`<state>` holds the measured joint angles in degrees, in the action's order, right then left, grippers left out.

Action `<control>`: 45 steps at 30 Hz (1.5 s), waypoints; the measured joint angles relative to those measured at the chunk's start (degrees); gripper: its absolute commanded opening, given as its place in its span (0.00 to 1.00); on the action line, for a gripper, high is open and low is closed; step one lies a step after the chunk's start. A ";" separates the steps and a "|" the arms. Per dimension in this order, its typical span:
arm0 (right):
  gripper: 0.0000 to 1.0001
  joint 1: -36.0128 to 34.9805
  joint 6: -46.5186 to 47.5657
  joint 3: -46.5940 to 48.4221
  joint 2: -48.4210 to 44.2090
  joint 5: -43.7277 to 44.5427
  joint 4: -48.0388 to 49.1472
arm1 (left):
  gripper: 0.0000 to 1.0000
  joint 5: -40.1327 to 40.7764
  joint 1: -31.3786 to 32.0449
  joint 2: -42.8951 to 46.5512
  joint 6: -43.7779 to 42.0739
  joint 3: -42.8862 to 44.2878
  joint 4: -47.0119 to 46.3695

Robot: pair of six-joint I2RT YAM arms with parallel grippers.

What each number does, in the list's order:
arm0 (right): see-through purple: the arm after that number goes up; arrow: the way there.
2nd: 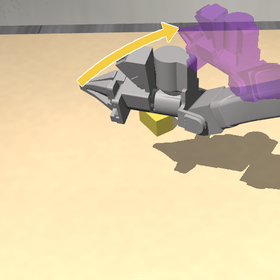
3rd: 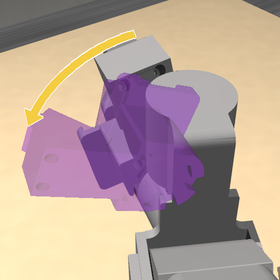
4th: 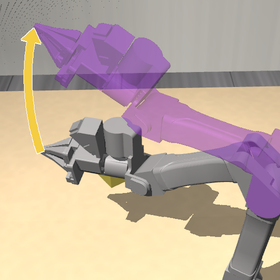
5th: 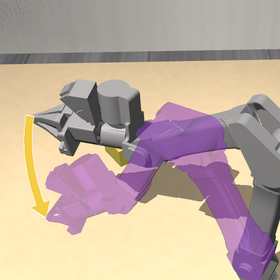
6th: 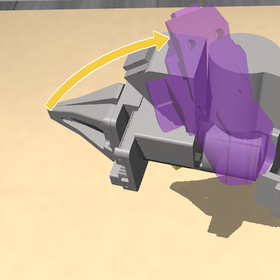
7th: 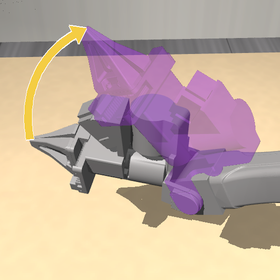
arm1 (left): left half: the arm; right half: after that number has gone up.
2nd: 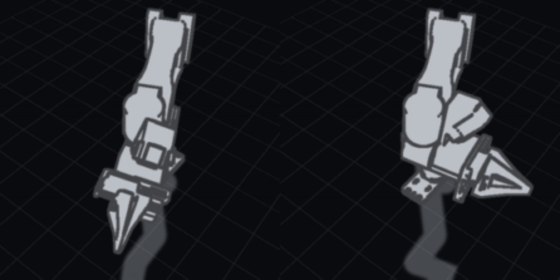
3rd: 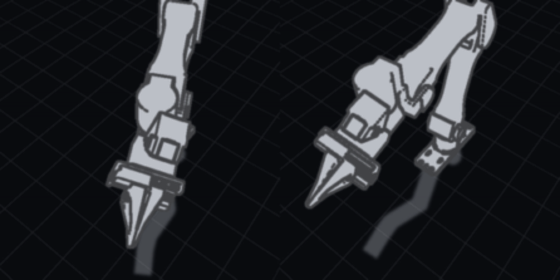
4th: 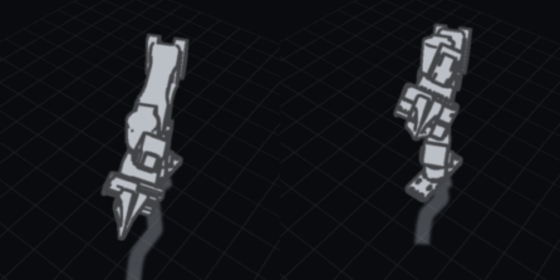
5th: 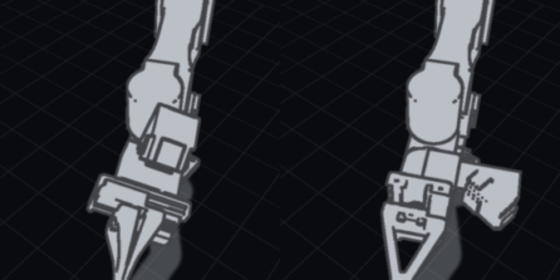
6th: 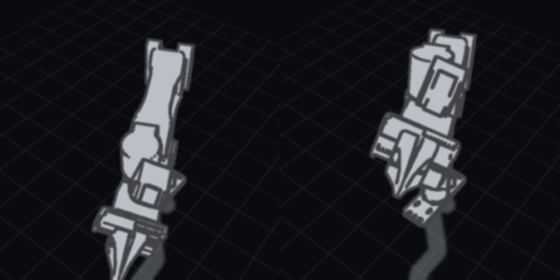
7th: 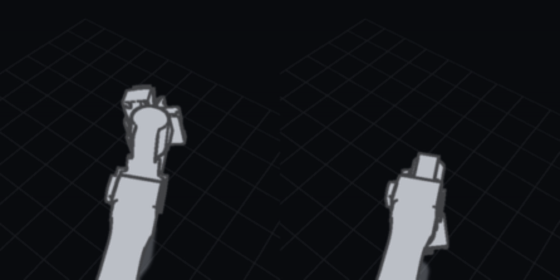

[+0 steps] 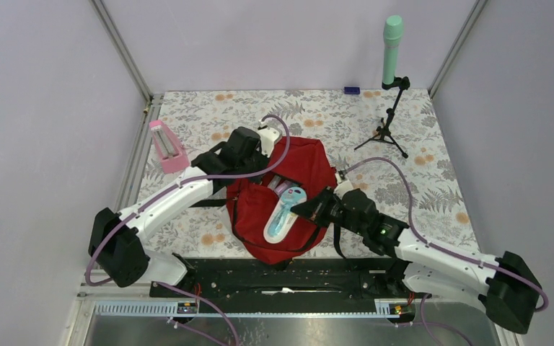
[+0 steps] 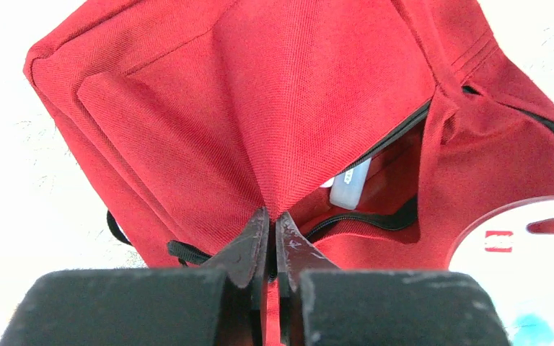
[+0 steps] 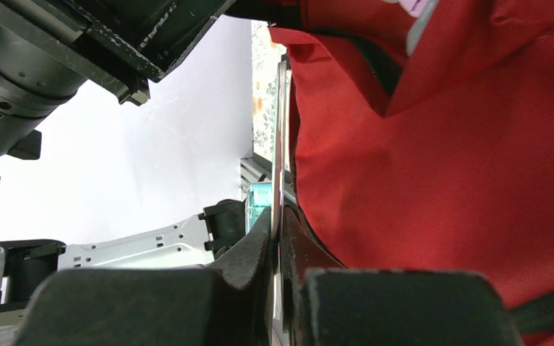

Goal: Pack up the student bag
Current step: Place the stationery in the student bag.

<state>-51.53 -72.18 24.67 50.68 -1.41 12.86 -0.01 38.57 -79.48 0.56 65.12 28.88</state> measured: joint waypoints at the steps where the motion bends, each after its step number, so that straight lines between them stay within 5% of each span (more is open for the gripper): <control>1: 0.00 -0.83 -0.42 0.57 1.60 0.35 1.33 | 0.00 -0.04 0.00 0.55 0.59 0.00 0.22; 30: 0.00 -7.15 -15.34 4.81 24.57 10.34 20.15 | 0.00 -3.93 0.00 4.26 5.31 2.05 5.33; 45: 0.00 -6.08 -21.11 -0.22 26.12 20.63 28.11 | 0.00 -3.28 0.00 4.55 5.01 2.05 5.35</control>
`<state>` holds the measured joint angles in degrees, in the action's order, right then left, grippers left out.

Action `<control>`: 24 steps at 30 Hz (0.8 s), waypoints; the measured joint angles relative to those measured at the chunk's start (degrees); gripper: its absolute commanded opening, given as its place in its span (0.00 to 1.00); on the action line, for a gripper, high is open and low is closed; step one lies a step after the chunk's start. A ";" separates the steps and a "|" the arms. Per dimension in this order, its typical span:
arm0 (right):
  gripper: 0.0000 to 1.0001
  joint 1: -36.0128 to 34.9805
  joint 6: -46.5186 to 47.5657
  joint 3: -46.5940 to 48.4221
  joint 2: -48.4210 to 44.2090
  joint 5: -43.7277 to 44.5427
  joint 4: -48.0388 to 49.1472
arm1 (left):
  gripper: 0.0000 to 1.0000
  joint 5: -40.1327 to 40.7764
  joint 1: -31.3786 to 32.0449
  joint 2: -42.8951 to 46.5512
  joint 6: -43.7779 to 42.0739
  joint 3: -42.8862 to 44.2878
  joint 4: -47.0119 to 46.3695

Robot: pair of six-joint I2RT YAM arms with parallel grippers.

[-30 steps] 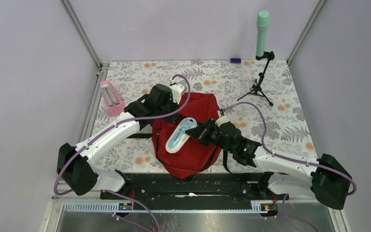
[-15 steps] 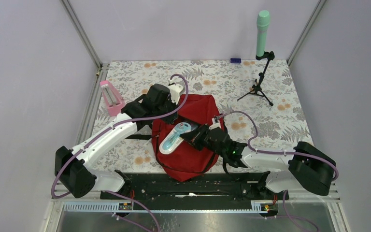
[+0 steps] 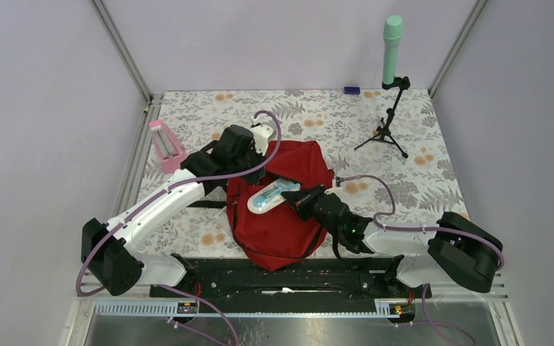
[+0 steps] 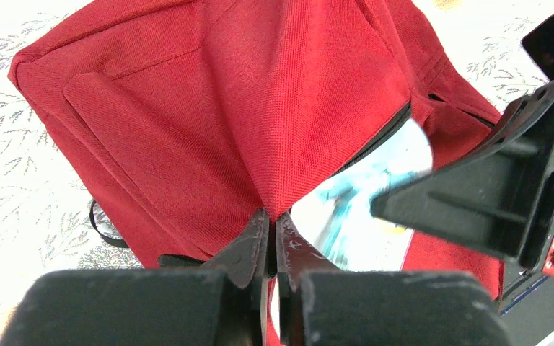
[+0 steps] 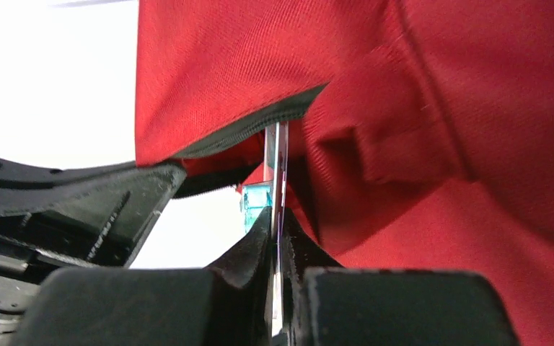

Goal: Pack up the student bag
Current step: Place the stationery in the student bag.

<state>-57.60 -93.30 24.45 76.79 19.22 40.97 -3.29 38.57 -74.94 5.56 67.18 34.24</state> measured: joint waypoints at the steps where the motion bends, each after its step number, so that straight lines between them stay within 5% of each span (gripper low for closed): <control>1: 0.00 0.46 -0.02 -0.59 -0.83 0.96 -0.46 | 0.00 0.00 0.00 0.00 0.02 0.00 0.00; 14: 0.00 2.91 2.82 -1.60 -6.01 7.72 -2.45 | 0.00 -1.57 0.22 0.00 0.52 0.74 -0.20; 24: 0.00 5.88 2.84 0.07 0.35 10.27 4.15 | 0.00 -2.32 0.22 -0.02 0.76 0.74 -0.28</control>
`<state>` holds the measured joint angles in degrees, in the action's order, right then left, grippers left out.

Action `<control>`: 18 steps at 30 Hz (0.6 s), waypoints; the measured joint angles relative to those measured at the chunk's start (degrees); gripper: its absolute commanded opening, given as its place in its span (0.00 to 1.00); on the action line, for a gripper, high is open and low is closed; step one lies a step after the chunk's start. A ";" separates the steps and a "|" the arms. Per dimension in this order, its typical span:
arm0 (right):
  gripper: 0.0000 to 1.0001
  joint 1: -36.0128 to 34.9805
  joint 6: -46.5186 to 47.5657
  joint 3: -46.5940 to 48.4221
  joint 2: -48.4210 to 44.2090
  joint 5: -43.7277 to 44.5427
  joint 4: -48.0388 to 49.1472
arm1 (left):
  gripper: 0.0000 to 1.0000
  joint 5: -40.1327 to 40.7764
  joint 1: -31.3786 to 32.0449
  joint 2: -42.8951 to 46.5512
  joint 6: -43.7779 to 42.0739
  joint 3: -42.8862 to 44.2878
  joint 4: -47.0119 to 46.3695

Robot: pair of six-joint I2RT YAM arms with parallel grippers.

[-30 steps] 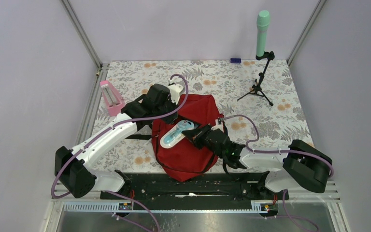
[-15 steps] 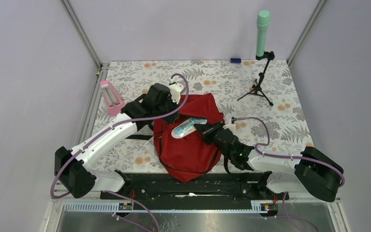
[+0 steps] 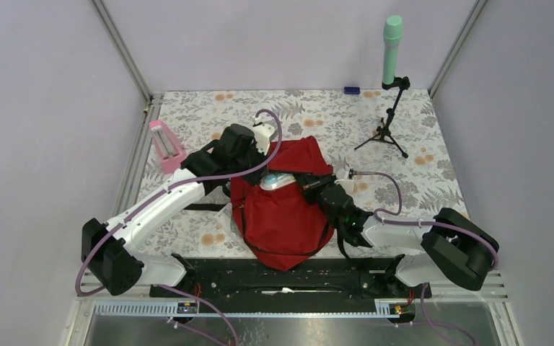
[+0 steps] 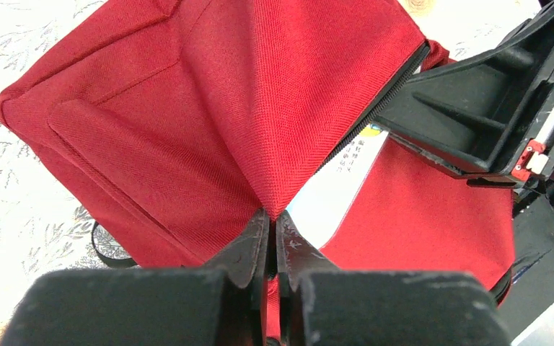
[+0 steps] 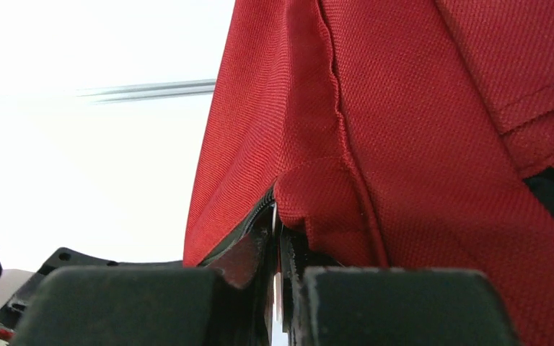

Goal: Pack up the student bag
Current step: Place the stationery in the student bag.

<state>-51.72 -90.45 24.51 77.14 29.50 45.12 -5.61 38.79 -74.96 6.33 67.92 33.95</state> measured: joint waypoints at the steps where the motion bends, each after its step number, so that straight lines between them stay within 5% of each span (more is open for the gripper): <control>1: 0.00 0.26 -0.07 0.17 0.50 0.00 0.68 | 0.00 0.35 0.00 -0.02 0.00 0.02 -0.02; 18: 0.00 2.10 5.60 10.10 8.81 2.86 0.61 | 0.00 5.64 -0.07 -1.33 0.96 2.21 0.66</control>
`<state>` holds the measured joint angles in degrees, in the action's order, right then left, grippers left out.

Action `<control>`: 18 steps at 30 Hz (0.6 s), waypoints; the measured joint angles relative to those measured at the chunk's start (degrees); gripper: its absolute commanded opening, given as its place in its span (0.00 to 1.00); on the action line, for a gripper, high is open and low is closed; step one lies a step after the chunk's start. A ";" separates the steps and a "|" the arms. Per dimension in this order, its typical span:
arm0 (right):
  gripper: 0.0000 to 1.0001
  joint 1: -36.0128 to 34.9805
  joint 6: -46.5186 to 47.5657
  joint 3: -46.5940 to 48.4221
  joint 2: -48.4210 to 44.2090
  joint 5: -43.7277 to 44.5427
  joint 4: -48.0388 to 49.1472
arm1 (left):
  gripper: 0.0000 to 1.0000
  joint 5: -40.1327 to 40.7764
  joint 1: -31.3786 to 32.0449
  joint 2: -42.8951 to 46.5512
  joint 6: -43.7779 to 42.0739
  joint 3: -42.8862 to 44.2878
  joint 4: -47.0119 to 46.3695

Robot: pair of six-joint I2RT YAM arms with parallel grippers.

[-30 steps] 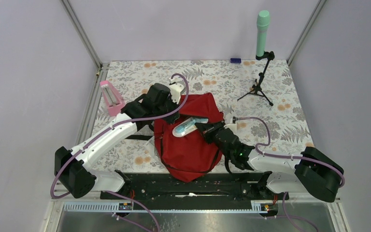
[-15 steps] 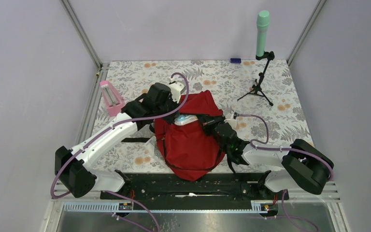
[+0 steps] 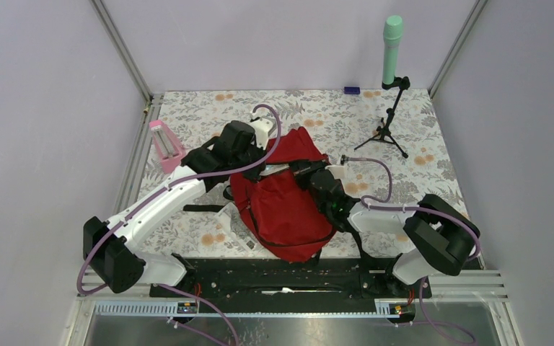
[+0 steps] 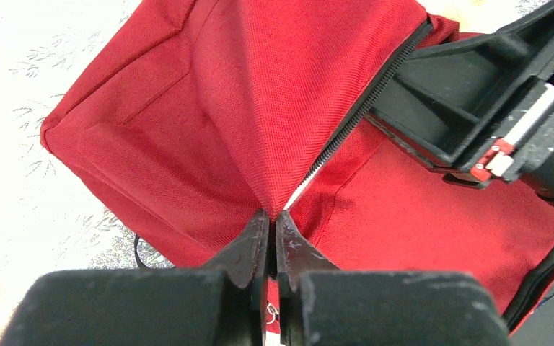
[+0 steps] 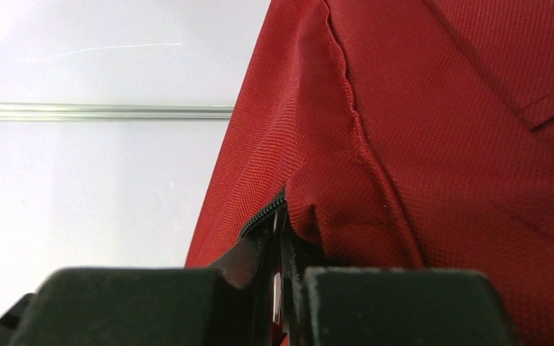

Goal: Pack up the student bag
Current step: Place the stationery in the student bag.

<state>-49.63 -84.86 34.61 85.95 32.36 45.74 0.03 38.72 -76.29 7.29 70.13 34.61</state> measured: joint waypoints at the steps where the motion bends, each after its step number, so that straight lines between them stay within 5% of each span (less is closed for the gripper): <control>1: 0.00 0.02 0.76 0.31 0.35 0.09 0.00 | 0.00 -0.31 0.00 0.09 0.00 0.00 0.00; 18: 0.00 0.13 10.84 9.73 11.87 2.36 1.22 | 0.00 -7.50 -0.81 1.03 0.76 0.00 -0.63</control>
<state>-49.50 -74.02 44.34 97.82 34.72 46.96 -7.46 37.91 -75.26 8.05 70.13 33.98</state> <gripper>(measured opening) 0.054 0.013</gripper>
